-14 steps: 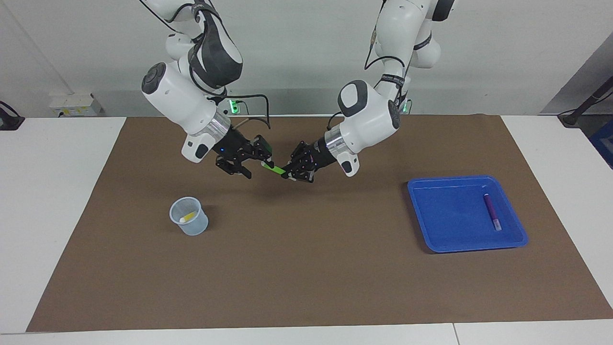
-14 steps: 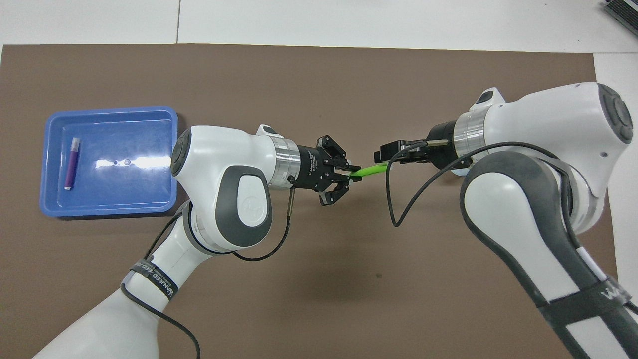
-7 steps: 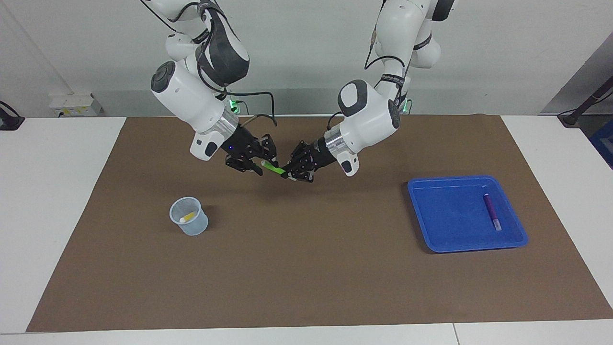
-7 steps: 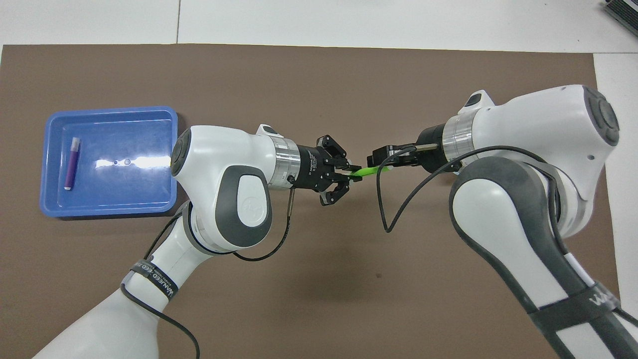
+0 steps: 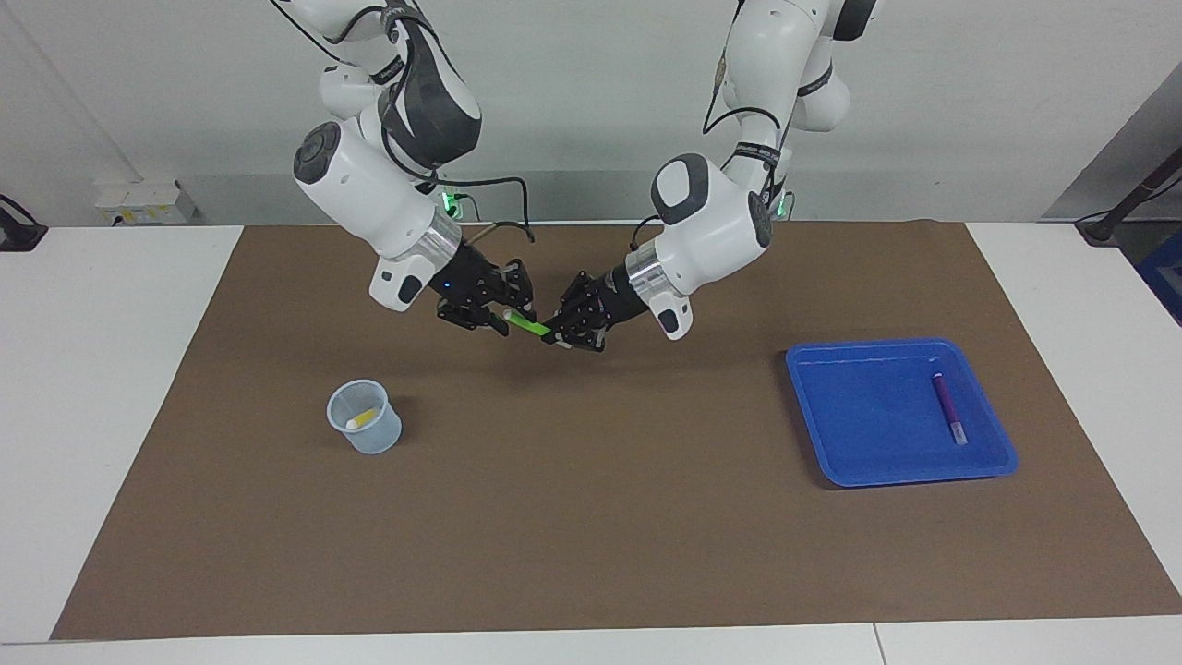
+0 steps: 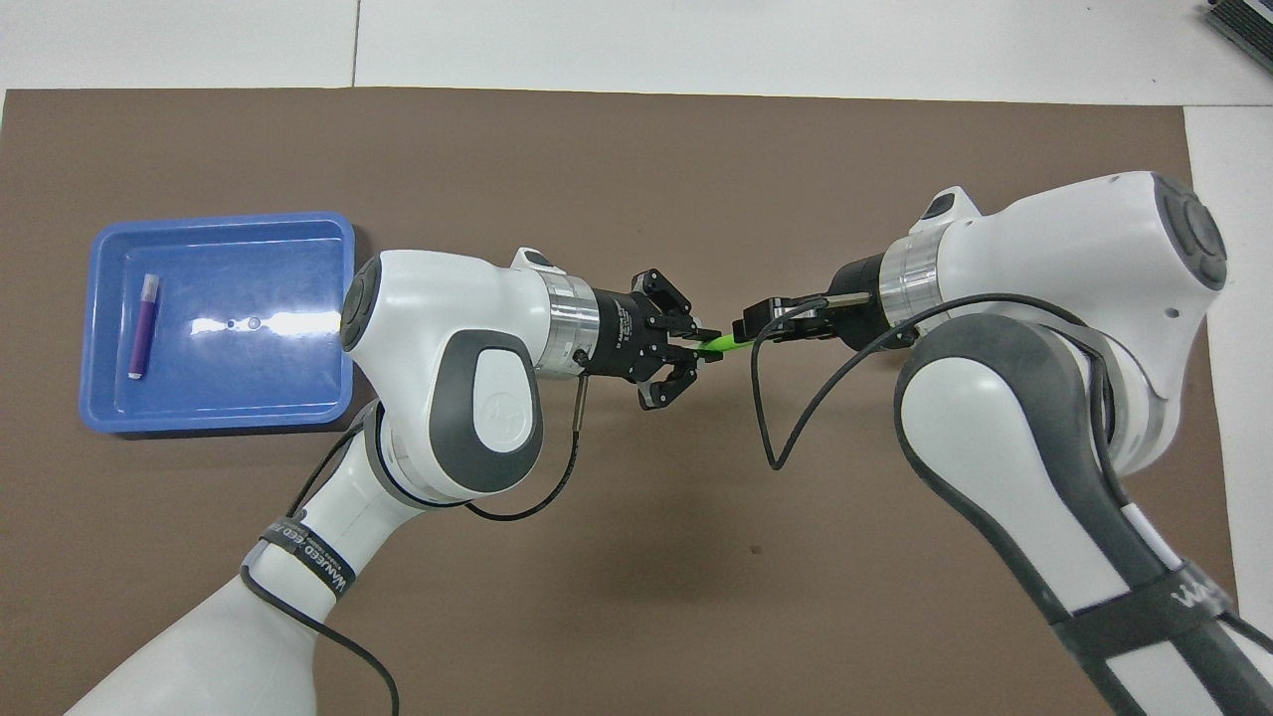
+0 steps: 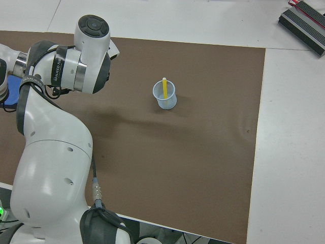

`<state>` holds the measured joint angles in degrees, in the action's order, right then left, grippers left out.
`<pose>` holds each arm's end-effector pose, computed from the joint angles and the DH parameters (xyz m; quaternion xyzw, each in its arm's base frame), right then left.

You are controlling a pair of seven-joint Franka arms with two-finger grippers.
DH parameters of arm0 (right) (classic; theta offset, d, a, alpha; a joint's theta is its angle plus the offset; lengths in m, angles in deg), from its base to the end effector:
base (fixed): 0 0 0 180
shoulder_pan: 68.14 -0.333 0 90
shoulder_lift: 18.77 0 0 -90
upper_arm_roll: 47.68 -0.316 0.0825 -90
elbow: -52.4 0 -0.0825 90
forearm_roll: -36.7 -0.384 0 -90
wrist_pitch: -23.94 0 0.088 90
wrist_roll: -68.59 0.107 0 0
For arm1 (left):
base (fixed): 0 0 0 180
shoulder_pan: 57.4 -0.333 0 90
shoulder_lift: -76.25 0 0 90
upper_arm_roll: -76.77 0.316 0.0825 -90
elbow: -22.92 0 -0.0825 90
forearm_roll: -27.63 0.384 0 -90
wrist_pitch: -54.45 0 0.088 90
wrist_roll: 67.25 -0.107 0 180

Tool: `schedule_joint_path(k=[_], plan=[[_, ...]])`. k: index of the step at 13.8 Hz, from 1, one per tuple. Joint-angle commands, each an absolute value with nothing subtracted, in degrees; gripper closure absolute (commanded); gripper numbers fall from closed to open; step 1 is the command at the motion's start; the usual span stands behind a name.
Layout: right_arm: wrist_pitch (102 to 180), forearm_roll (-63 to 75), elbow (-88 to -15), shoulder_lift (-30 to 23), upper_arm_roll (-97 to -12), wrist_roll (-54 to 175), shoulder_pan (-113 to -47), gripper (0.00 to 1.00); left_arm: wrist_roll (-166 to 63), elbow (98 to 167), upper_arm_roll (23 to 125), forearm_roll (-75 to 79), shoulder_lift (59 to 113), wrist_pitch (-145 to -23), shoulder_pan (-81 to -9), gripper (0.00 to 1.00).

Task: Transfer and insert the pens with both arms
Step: 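Grasp the green pen with the right gripper from the left gripper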

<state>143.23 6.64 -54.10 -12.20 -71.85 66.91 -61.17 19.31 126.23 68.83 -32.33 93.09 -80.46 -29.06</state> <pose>0.5721 0.1947 0.4794 -0.9642 -0.0430 -0.0198 0.2608 0.5290 -0.3940 0.4170 0.6383 0.6404 -0.3117 0.2922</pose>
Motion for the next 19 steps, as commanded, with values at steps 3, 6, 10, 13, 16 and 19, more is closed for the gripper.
schedule_joint_path(k=[3, 6, 10, 13, 16, 19], plan=[[142.07, 5.41, -54.56, -12.62, -71.93, 66.39, -60.76, 0.6, 20.2, 126.72, 69.56, -33.28, 92.24, -80.64, -28.13, 1.0], [141.71, 5.41, -54.56, -12.7, -71.93, 66.22, -60.58, 0.66, 20.2, 126.72, 69.56, -33.28, 92.24, -80.64, -28.13, 1.0], [141.8, 5.41, -54.39, -12.71, -71.93, 66.22, -60.58, 0.68, 20.2, 126.72, 69.56, -33.28, 92.24, -80.64, -28.13, 1.0], [141.8, 5.41, -54.39, -12.79, -71.93, 66.3, -60.58, 0.76, 20.2, 126.72, 69.56, -33.28, 92.24, -80.55, -28.13, 1.0], [141.89, 5.41, -54.39, -12.79, -71.93, 66.3, -60.67, 0.92, 20.29, 126.72, 69.56, -33.28, 92.24, -80.55, -28.13, 1.0], [141.8, 5.41, -54.39, -12.7, -71.93, 66.39, -60.67, 1.0, 20.29, 126.72, 69.56, -33.28, 92.24, -80.55, -28.13, 1.0]])
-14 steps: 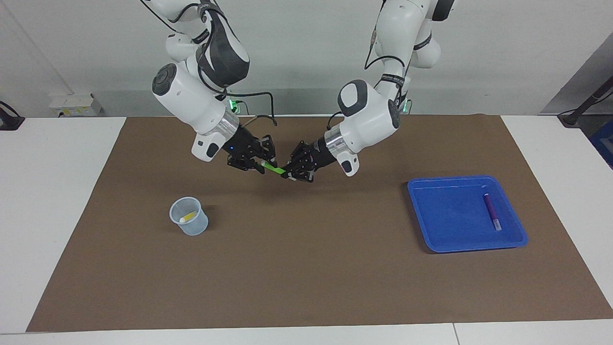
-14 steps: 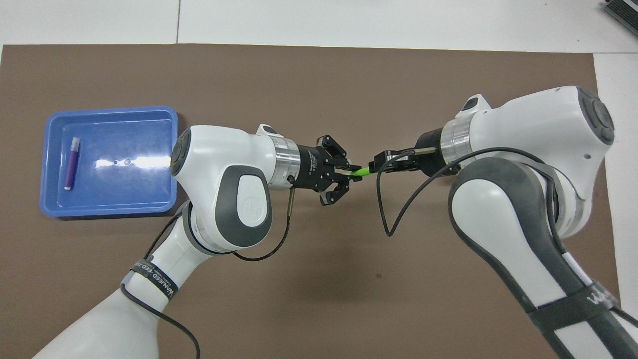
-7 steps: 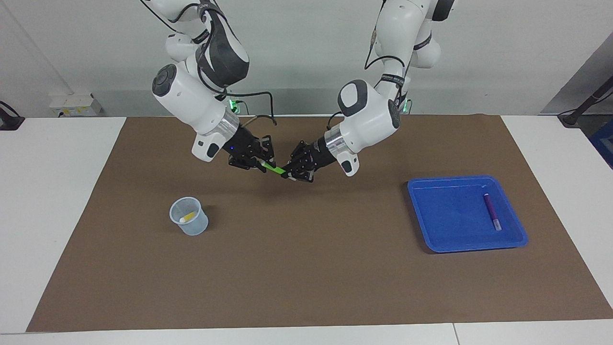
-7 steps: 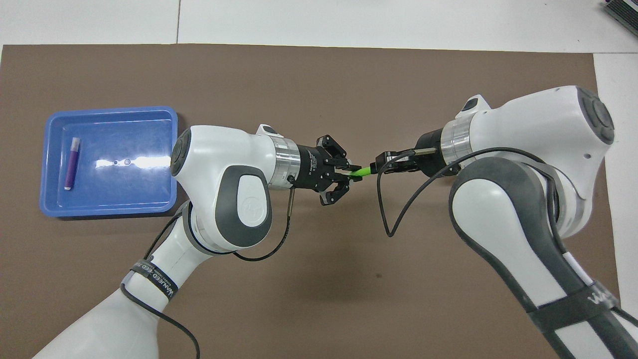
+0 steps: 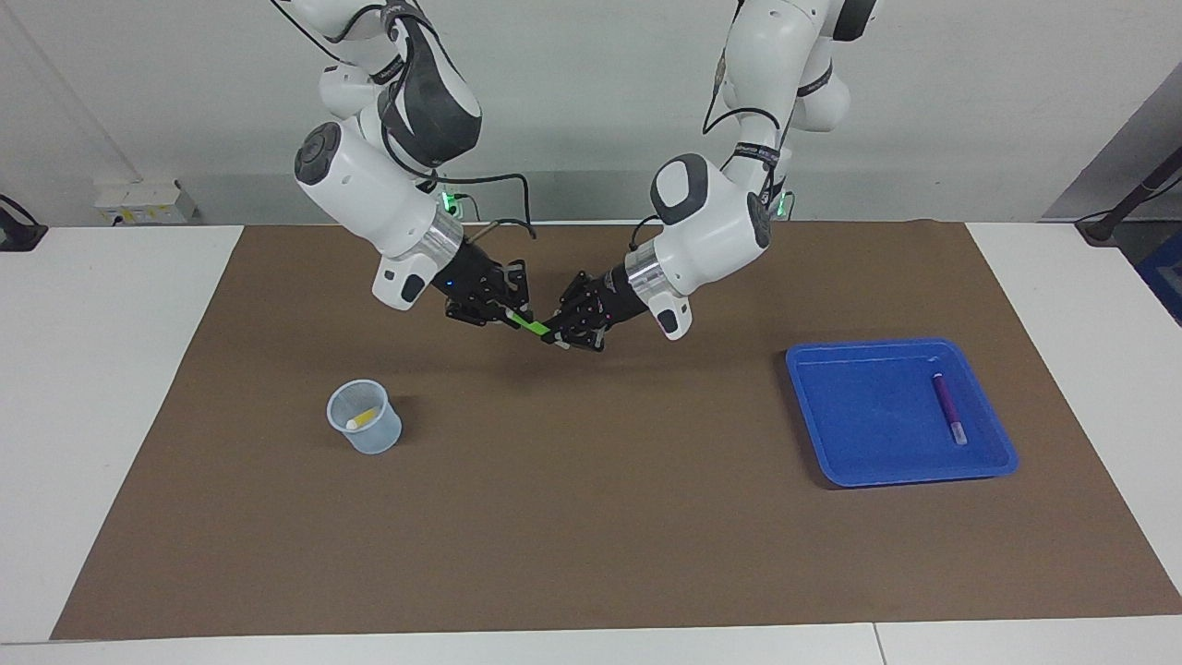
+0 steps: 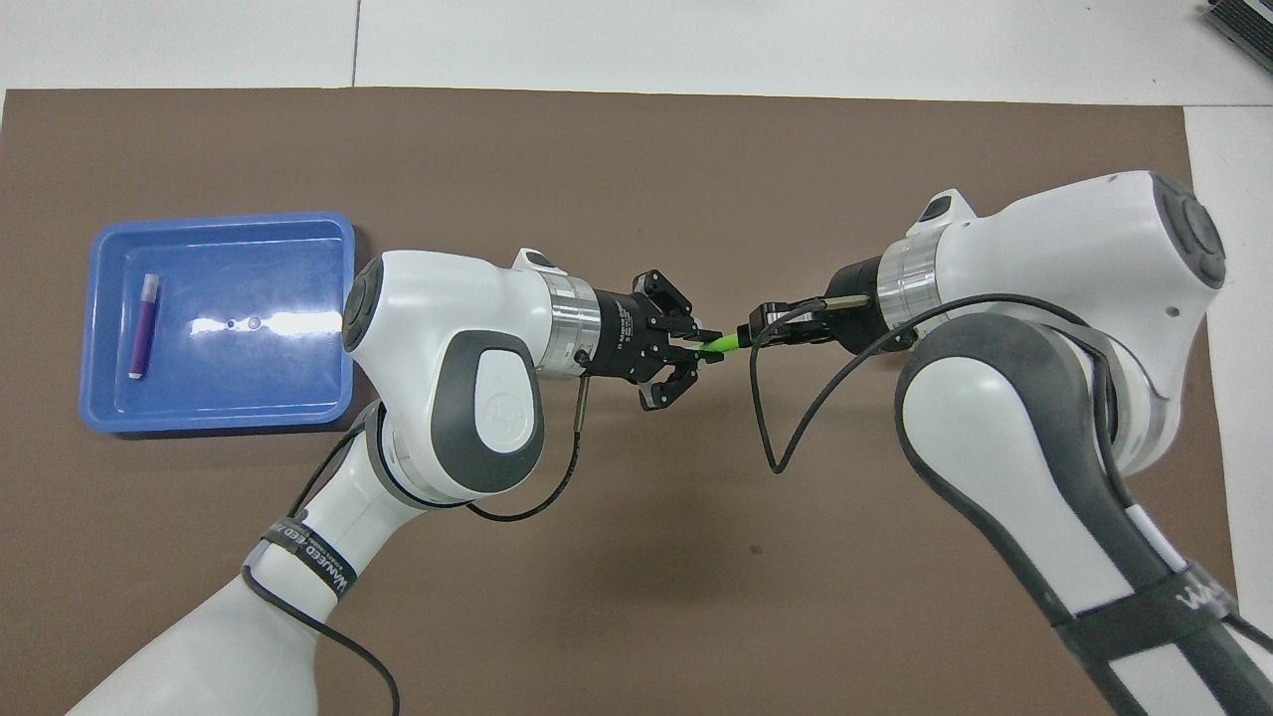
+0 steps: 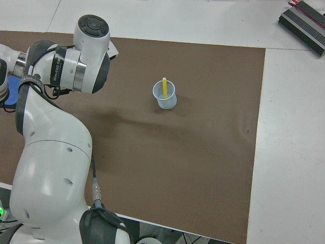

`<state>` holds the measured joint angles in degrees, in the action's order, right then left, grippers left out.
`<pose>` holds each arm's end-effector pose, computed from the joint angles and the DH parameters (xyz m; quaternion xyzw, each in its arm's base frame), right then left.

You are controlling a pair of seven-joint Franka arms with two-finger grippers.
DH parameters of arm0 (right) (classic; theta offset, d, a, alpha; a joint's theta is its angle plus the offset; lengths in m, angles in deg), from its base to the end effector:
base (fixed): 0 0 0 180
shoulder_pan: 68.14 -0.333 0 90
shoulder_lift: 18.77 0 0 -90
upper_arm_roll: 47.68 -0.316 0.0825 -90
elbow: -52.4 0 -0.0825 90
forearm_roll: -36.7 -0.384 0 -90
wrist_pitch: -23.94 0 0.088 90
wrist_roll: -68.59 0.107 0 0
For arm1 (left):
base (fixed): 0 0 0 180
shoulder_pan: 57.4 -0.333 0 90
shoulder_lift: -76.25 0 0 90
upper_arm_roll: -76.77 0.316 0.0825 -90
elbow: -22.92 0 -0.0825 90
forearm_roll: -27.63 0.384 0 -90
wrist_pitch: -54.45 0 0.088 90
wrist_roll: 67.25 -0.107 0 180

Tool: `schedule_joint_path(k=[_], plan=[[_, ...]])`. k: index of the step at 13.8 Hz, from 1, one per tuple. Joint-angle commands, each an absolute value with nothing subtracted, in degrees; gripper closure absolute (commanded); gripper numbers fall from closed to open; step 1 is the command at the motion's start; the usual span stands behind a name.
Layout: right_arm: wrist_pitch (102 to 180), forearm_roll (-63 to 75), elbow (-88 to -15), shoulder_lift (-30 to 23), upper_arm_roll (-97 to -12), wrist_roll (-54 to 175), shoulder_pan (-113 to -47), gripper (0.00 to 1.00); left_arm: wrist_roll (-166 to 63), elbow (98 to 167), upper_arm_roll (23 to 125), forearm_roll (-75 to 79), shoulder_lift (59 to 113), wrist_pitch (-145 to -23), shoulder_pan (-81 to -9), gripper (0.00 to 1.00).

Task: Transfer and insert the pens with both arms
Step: 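Grasp the green pen with the right gripper from the left gripper, then open the left gripper while the right gripper pulls the green pen away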

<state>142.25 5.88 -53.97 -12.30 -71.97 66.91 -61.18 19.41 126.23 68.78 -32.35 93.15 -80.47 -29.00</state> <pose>0.5699 0.1973 0.4805 -0.9627 -0.0438 -0.0123 0.2666 0.5284 -0.3950 0.4164 0.6380 0.6406 -0.3125 0.2913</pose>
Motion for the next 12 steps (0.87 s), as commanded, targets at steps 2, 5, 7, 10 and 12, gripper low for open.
schedule_joint_path(k=[2, 5, 7, 10, 12], plan=[[141.8, 5.41, -54.39, -12.7, -71.93, 66.39, -60.67, 1.0, 20.29, 126.72, 69.56, -33.28, 92.24, -80.55, -28.13, 1.0], [141.8, 5.41, -54.39, -12.7, -71.93, 66.74, -60.67, 1.0, 19.85, 126.55, 69.56, -33.19, 92.24, -80.72, -28.13, 0.51], [141.8, 5.41, -54.3, -12.7, -71.93, 67.36, -60.67, 1.0, 20.03, 126.02, 69.56, -32.93, 92.16, -80.72, -28.13, 0.28], [141.71, 5.49, -54.04, -12.79, -71.85, 67.53, -60.32, 1.0, 19.5, 125.76, 69.56, -32.31, 91.89, -80.11, -28.13, 0.0], [140.93, 6.11, -53.6, -12.88, -71.5, 67.53, -60.05, 1.0, 18.72, 126.02, 69.56, -31.79, 91.11, -79.67, -28.31, 0.0]])
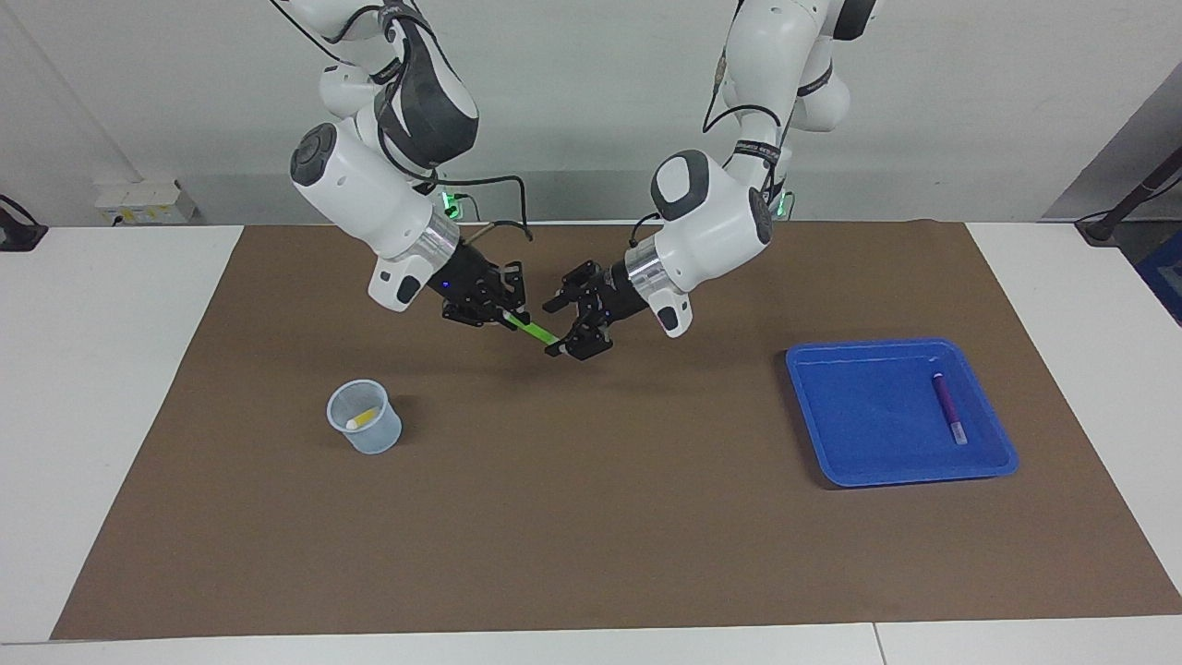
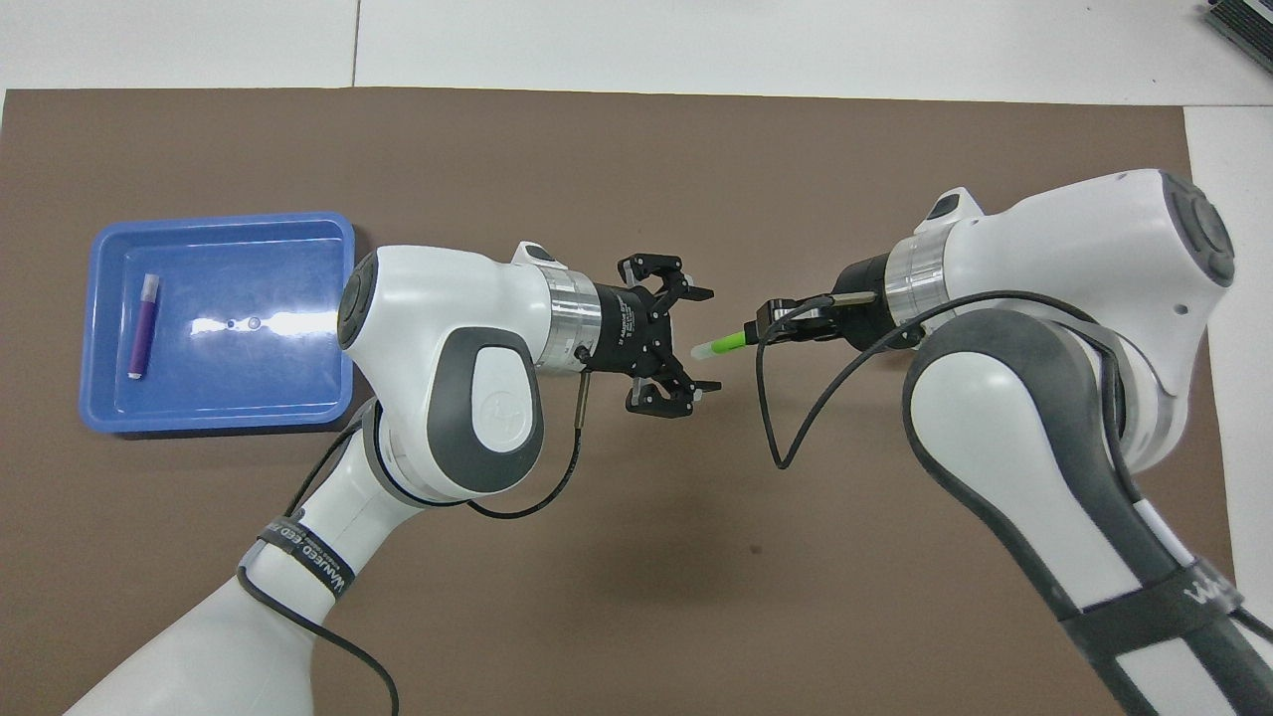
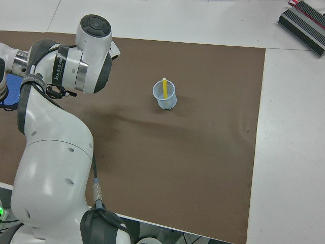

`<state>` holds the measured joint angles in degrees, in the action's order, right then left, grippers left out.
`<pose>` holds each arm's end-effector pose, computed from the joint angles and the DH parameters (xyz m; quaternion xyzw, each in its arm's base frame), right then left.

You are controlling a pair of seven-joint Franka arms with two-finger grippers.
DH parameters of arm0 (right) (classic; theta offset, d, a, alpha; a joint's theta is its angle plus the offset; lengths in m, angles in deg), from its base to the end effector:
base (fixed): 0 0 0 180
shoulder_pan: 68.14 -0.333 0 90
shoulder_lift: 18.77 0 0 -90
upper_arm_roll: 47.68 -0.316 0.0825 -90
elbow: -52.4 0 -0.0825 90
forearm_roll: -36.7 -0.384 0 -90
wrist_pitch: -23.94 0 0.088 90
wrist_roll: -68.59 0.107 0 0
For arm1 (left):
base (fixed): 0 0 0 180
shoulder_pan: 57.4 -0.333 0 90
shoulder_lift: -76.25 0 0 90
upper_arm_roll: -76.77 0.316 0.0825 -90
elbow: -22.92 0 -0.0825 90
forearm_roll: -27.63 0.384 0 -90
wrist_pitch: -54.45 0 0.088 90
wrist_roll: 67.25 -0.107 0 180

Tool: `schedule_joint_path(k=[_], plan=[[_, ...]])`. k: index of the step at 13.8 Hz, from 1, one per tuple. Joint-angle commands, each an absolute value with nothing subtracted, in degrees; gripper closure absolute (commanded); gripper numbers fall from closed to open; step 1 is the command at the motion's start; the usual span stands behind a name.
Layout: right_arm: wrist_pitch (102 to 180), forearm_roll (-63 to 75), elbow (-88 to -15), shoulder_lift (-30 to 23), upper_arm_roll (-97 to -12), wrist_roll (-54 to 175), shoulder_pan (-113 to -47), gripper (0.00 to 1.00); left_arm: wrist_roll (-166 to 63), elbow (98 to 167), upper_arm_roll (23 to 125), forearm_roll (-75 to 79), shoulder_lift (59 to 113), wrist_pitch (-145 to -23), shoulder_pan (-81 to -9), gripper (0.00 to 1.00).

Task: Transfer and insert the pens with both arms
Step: 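Open the left gripper while the right gripper pulls the green pen away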

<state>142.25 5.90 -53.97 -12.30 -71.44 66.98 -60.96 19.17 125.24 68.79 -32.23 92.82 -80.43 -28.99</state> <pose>0.5724 0.1900 0.4802 -0.9632 -0.0370 -0.0138 0.2659 0.5307 -0.3965 0.4286 0.6410 0.6343 -0.3093 0.3018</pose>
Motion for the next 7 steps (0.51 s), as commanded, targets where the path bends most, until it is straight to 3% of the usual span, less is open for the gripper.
schedule_joint_path(k=[1, 7], plan=[[140.31, 6.46, -53.25, -12.97, -71.41, 67.53, -59.44, 1.0, 16.45, 126.54, 69.56, -31.18, 90.49, -79.67, -28.22, 0.0], [131.45, 16.37, -48.69, -14.11, -71.23, 68.32, -54.18, 1.0, 7.67, 129.87, 69.65, -26.19, 86.99, -79.93, -26.65, 0.0]])
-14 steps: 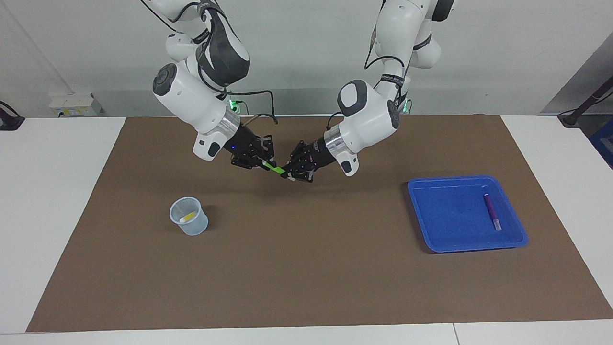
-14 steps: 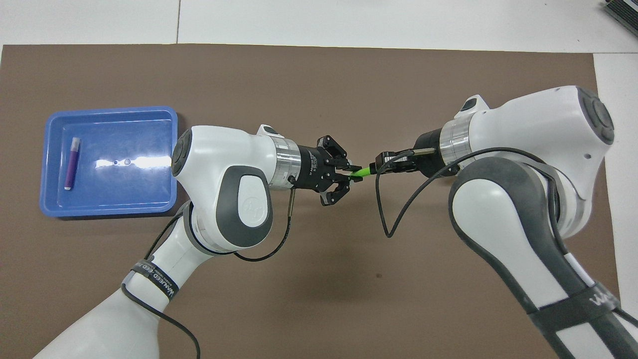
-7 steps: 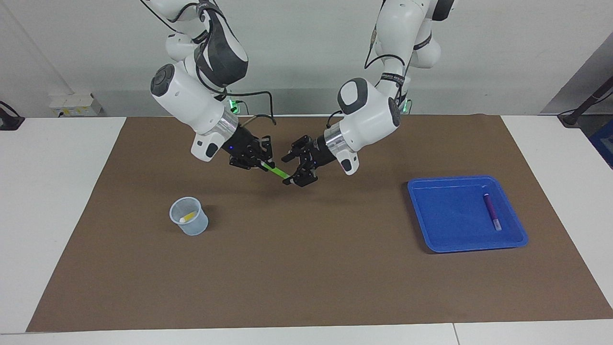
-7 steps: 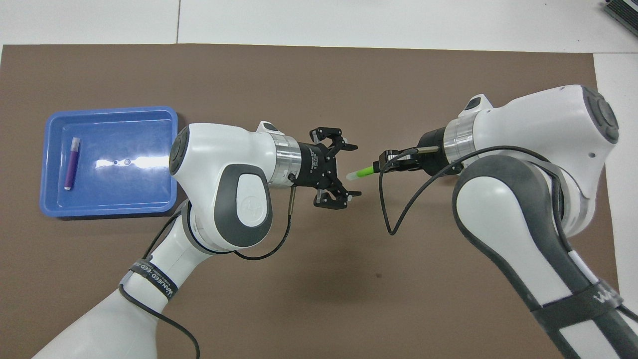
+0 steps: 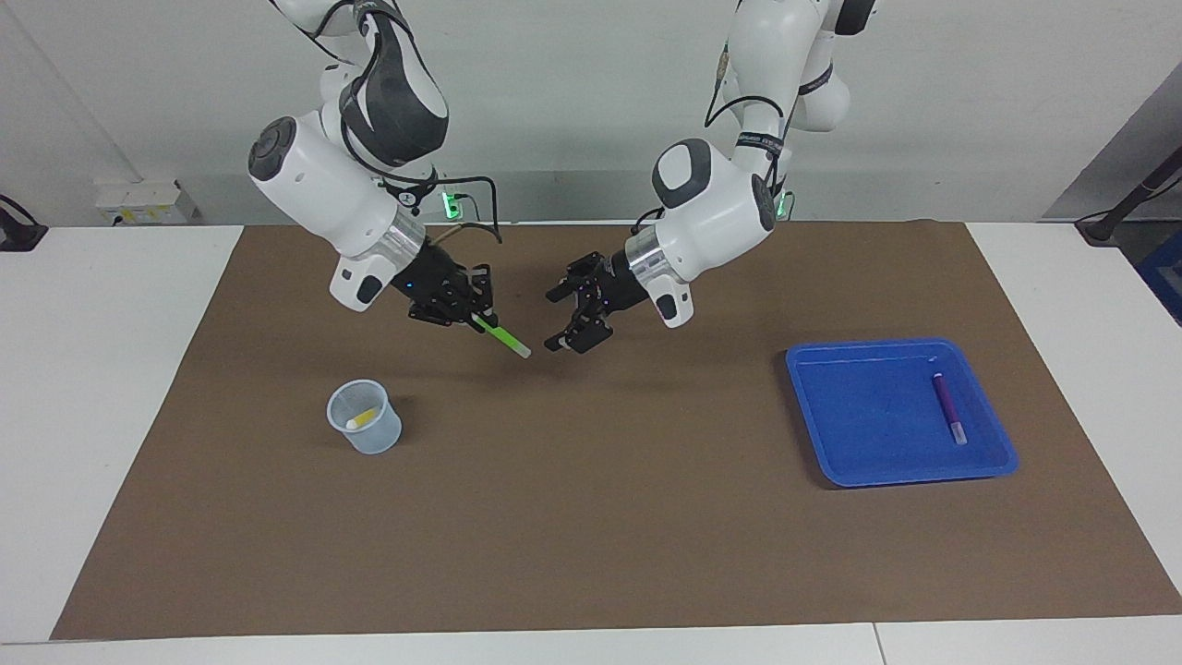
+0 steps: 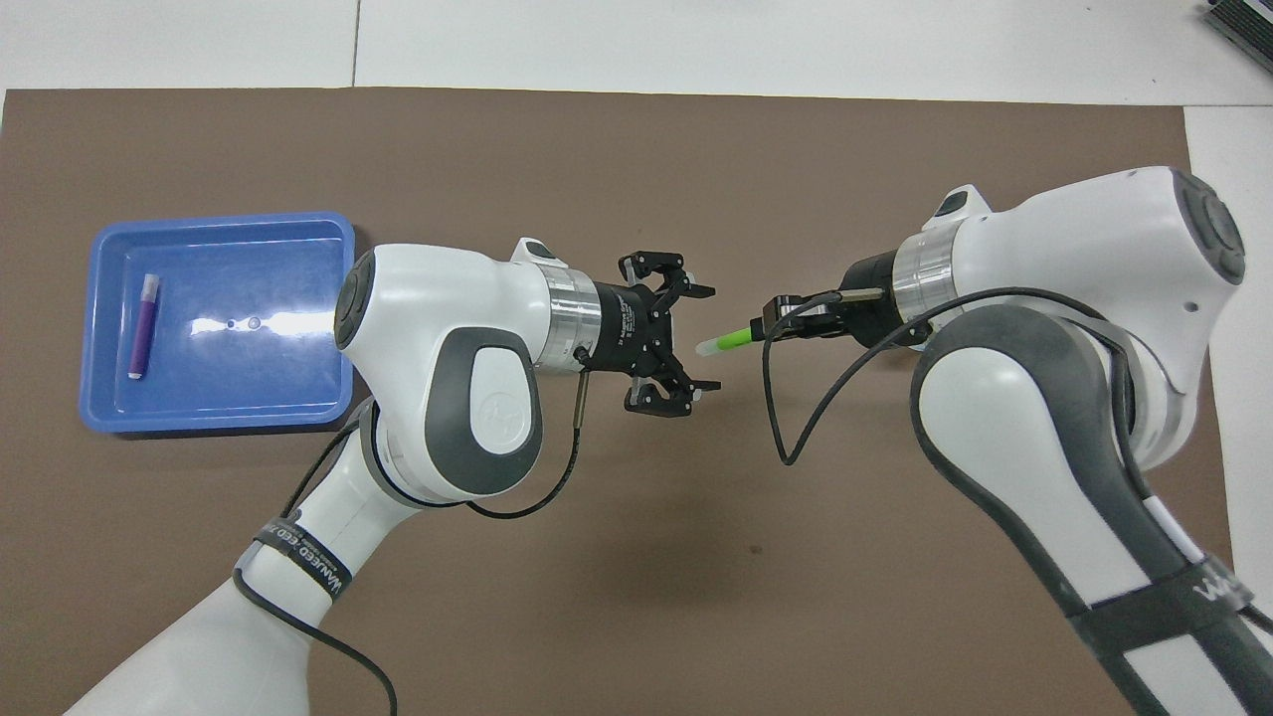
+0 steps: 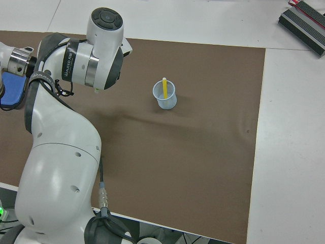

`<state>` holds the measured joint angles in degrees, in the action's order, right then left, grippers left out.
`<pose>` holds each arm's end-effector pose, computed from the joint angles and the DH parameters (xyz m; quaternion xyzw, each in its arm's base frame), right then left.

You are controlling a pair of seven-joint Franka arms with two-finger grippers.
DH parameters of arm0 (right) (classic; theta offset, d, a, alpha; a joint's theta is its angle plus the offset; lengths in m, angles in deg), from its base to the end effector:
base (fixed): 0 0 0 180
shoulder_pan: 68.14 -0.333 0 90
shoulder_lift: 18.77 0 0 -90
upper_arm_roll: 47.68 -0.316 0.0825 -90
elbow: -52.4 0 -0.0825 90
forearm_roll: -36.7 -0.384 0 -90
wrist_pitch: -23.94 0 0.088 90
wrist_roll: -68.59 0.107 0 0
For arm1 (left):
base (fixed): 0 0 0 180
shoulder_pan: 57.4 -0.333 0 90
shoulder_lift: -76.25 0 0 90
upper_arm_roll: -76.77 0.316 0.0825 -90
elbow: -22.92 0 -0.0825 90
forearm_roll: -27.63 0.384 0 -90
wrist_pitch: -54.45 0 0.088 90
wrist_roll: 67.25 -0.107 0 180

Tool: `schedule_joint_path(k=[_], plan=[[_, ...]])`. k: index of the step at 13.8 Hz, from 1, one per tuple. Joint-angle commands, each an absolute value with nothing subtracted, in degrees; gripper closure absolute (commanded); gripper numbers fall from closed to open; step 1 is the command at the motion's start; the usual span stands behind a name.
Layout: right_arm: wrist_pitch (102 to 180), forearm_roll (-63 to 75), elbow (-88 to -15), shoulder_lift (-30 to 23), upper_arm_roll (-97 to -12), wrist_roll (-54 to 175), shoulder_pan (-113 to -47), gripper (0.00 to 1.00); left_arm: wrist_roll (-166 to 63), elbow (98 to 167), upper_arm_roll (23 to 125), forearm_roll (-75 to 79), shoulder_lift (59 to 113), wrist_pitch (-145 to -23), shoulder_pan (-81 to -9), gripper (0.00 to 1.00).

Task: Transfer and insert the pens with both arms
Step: 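Open the left gripper while the right gripper pulls the green pen away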

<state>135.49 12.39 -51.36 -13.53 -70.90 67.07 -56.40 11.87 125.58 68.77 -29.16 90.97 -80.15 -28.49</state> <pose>0.5784 0.1386 0.5011 -0.9755 -0.0373 -0.0054 0.2166 0.5227 -0.3989 0.4459 0.7022 0.5746 -0.2712 0.3211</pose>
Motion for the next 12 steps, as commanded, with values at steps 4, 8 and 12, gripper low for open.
schedule_joint_path(k=[4, 8, 12], plan=[[123.18, 28.67, -44.02, -14.11, -71.23, 67.8, -50.39, 1.0, -4.19, 132.61, 70.17, -14.16, 85.13, -76.52, -27.51, 0.0], [125.44, 34.59, -45.59, -14.03, -71.32, 61.33, -46.01, 1.0, -18.0, 131.73, 70.44, 0.28, 85.04, -69.57, -31.2, 0.01], [132.29, 34.59, -50.16, -13.41, -71.32, 55.93, -43.27, 1.0, -27.93, 131.38, 70.79, 12.56, 84.95, -66.4, -34.98, 0.0]])
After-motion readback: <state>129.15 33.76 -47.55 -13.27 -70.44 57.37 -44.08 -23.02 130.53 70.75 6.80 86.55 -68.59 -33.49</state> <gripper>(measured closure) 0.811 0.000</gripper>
